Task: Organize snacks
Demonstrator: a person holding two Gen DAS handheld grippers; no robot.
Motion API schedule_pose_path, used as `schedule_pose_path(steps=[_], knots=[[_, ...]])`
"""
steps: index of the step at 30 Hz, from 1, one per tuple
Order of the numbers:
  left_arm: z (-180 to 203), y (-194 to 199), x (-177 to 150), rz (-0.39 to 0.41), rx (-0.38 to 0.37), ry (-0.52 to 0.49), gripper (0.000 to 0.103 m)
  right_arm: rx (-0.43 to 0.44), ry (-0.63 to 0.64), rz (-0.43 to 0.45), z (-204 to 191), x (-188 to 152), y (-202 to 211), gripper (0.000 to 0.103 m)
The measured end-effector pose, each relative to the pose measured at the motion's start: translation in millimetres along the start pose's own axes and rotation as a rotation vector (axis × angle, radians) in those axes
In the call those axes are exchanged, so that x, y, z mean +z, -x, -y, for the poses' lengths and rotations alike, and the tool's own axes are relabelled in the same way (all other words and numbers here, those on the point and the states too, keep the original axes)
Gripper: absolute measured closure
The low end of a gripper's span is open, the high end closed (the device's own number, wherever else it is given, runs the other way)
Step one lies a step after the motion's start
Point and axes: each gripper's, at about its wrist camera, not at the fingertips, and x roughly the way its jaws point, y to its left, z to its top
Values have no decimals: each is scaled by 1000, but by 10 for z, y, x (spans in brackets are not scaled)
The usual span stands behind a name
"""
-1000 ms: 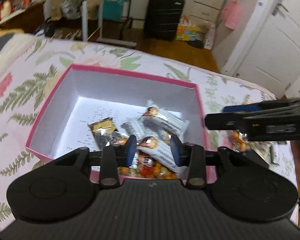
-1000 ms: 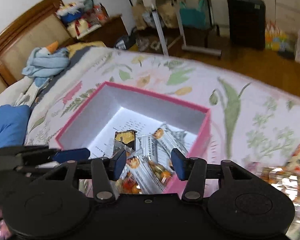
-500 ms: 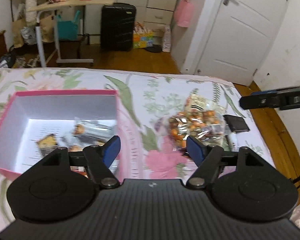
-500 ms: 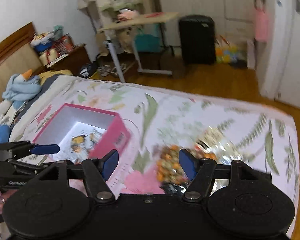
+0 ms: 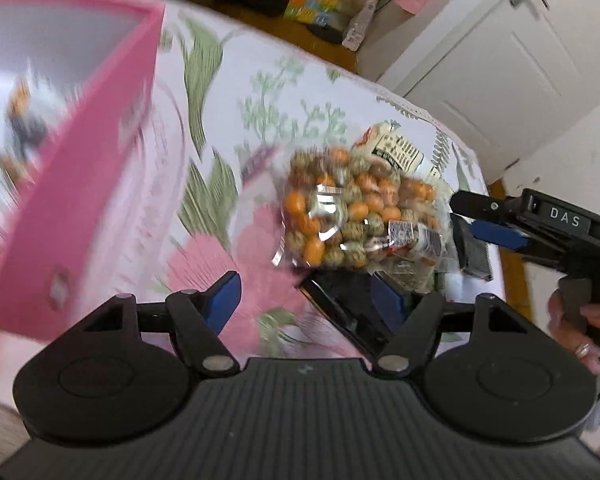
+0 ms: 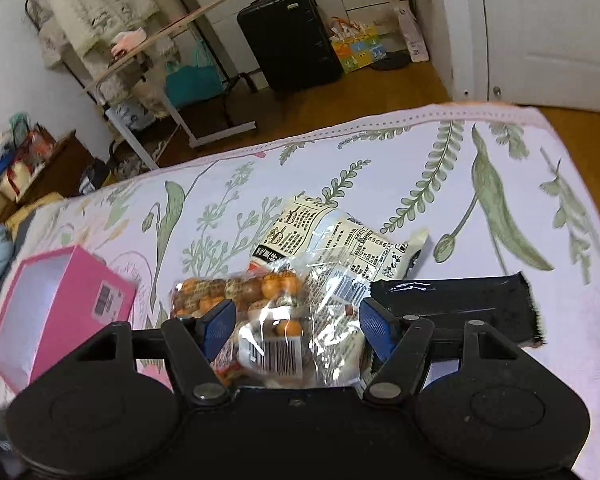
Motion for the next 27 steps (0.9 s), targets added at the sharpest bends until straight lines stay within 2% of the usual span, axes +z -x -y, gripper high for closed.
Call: schedule_pose_path(steps=[3,7,12,14,15,16,17,18,21,24,27], knots=[[-104,-167,-96,8,-32,77,33,19,-27,3,37,-18,-88,30],[-106,-250,-177,70,-47,42,33,-37,-16,15,63,-41,-166,29],[-103,-269,-151,78,-80,32,33,9,-52,4,144,-49,-195,29],[-127,-270,-143,80,-88,42,33,28,-45,-21,130,-45,-193,49],[-152,-262,-134,81,-92,49,32,14,-27,-35,107,-43,-187,55],[-170,-264,-127,81,-94,56,32,3,-2,-49,81,-42,-173,71],[-188,-257,-121,76,-97,59,32,0,17,-66,63,-42,-154,93],[-200,-262,-108,67,-102,58,32,12,31,-94,55,-46,-136,98],[-260,-264,-86,52,-107,87,31,71,56,-151,30,-92,-44,100],[-333,-247,-80,45,-114,130,30,123,159,-182,-138,-156,60,100],[-391,-236,-79,55,-97,171,30,119,285,-110,-358,-184,145,89]])
